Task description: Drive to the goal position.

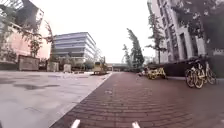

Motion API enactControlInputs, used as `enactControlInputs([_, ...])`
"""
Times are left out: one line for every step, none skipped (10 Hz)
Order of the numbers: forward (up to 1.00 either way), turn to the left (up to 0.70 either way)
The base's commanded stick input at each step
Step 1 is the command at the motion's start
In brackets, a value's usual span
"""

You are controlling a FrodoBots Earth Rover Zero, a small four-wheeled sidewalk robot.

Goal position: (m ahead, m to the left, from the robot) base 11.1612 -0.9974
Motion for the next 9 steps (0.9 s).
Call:
enactControlInputs([0.70,0.00])
enactControlInputs([0.70,0.00])
enactControlInputs([0.70,0.00])
enactControlInputs([0.70,0.00])
enactControlInputs([0.70,0.00])
enactControlInputs([0.70,0.00])
enactControlInputs([0.70,0.00])
enactControlInputs([0.70,0.00])
enactControlInputs([0.70,0.00])
